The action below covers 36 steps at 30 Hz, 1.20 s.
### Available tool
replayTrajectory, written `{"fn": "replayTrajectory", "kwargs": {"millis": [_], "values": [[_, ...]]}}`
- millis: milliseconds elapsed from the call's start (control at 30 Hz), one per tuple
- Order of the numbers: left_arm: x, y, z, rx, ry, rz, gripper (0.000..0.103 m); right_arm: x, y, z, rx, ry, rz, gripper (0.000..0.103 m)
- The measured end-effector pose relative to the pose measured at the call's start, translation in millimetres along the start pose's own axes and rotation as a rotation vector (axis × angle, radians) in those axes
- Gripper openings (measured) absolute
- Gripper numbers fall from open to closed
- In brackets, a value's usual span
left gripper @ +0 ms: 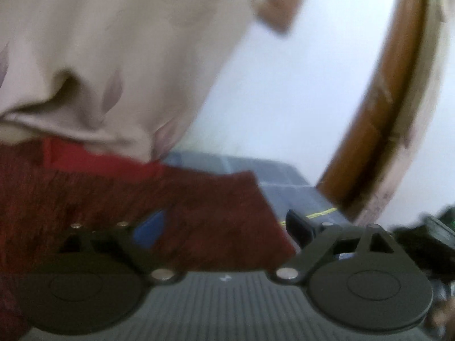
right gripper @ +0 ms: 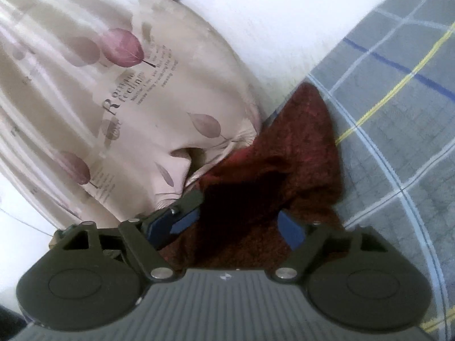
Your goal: Fold small clothes
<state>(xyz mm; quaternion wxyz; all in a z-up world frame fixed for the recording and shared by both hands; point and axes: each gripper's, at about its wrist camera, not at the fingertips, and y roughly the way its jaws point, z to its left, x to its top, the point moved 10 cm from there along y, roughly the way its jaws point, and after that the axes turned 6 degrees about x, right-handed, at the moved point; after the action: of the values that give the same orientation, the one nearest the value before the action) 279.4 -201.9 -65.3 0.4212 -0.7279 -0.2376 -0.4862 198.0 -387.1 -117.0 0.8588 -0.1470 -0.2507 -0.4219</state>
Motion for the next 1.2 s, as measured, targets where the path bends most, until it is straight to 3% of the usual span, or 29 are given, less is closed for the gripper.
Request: {"fn": "replayTrajectory", "kwargs": {"millis": [133,233,400,533,633,667,733,767,800,900,1033,1133,1200], "values": [[13,-36,14,-0.012,-0.104,-0.042,0.093,16,3,0,-0.008,0.015,-0.016,0.083],[11,-62,51,0.061,-0.236,-0.071,0.095,31,3,1,-0.024,0.009,-0.035,0.083],[-13,-98,100,0.137,-0.363,-0.085,0.095,51,19,-12,-0.082,-0.03,-0.003,0.083],[-33,-117,107,0.174,-0.351,-0.124,0.095,51,44,-26,-0.154,-0.105,0.062,0.083],[-45,-120,106,0.197,-0.309,-0.147,0.095,42,60,-29,-0.146,-0.152,0.107,0.082],[-51,-118,105,0.204,-0.29,-0.141,0.096,39,65,-30,-0.173,-0.183,0.122,0.078],[-65,-115,107,0.22,-0.284,-0.112,0.096,32,73,-33,-0.213,-0.207,0.159,0.051],[-70,-111,109,0.224,-0.301,-0.086,0.096,28,76,-30,-0.203,-0.211,0.184,0.012],[-70,-109,111,0.216,-0.323,-0.071,0.096,28,76,-26,-0.203,-0.233,0.175,0.014],[-66,-119,117,0.221,-0.352,-0.143,0.096,39,73,0,-0.178,-0.327,0.12,0.014],[-66,-123,121,0.226,-0.374,-0.166,0.096,73,75,31,-0.137,-0.405,0.061,0.014],[-67,-119,121,0.235,-0.363,-0.151,0.096,100,83,21,-0.149,-0.409,0.043,0.014],[-68,-119,121,0.238,-0.364,-0.146,0.096,108,93,-9,-0.202,-0.364,0.058,0.014]]}}
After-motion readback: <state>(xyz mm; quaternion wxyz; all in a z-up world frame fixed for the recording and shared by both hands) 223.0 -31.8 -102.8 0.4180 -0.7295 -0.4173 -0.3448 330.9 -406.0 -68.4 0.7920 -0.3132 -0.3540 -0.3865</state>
